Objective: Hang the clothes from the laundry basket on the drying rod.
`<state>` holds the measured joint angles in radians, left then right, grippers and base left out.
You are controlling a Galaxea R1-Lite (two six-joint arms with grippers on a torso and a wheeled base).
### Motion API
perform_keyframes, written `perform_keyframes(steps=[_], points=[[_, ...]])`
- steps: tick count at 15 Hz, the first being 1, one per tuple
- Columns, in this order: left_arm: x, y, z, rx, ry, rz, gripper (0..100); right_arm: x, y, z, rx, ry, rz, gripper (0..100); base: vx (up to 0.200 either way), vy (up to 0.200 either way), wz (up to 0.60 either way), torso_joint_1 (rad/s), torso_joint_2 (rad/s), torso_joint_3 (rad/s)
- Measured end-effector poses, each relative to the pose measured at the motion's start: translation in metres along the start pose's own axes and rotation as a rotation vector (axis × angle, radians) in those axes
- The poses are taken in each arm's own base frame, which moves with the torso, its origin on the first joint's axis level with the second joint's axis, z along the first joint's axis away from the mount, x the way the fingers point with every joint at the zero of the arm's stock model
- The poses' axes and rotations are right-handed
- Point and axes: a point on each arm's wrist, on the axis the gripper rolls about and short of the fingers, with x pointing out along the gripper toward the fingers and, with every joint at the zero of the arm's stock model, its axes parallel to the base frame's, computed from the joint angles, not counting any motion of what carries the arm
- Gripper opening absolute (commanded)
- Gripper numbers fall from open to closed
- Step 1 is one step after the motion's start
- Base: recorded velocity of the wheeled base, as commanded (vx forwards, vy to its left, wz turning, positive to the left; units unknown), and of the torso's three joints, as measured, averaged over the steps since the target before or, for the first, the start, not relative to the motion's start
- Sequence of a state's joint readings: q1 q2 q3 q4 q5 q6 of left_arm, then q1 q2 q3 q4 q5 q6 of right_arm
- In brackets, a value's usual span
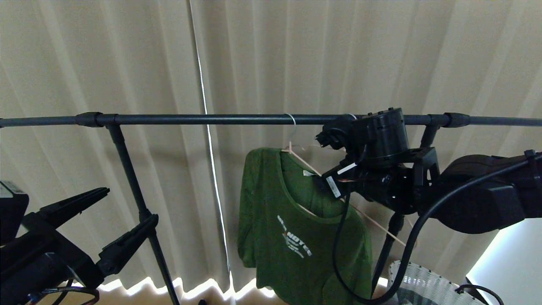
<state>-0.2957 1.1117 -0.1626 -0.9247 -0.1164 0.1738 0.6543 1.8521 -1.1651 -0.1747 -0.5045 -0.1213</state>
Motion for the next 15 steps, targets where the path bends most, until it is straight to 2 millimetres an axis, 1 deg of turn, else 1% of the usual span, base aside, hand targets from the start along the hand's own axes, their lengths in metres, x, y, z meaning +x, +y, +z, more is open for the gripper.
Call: perform_keyframes(steps=[4, 6, 9, 13, 15], points=[[0.000, 0.000, 0.000, -0.001, 0.003, -0.001, 100, -0.015, 0.001, -0.002, 0.091, -0.012, 0.034, 100, 0.000, 0.000, 0.00, 0.000, 0.00, 0.000], [0.000, 0.000, -0.001, -0.001, 0.007, -0.002, 100, -0.025, 0.001, -0.004, 0.116, -0.024, 0.095, 100, 0.000, 0.000, 0.00, 0.000, 0.00, 0.000], [0.000, 0.000, -0.002, 0.005, 0.012, -0.003, 100, -0.039, -0.004, -0.007, 0.138, -0.071, 0.134, 100, 0.000, 0.000, 0.00, 0.000, 0.00, 0.000], [-0.002, -0.001, -0.005, 0.034, 0.022, -0.003, 100, -0.063, -0.017, -0.021, 0.153, -0.110, 0.158, 100, 0.000, 0.000, 0.00, 0.000, 0.00, 0.000], [-0.002, -0.001, -0.006, 0.034, 0.025, -0.002, 100, -0.082, -0.031, -0.029, 0.158, -0.125, 0.144, 100, 0.000, 0.000, 0.00, 0.000, 0.00, 0.000]])
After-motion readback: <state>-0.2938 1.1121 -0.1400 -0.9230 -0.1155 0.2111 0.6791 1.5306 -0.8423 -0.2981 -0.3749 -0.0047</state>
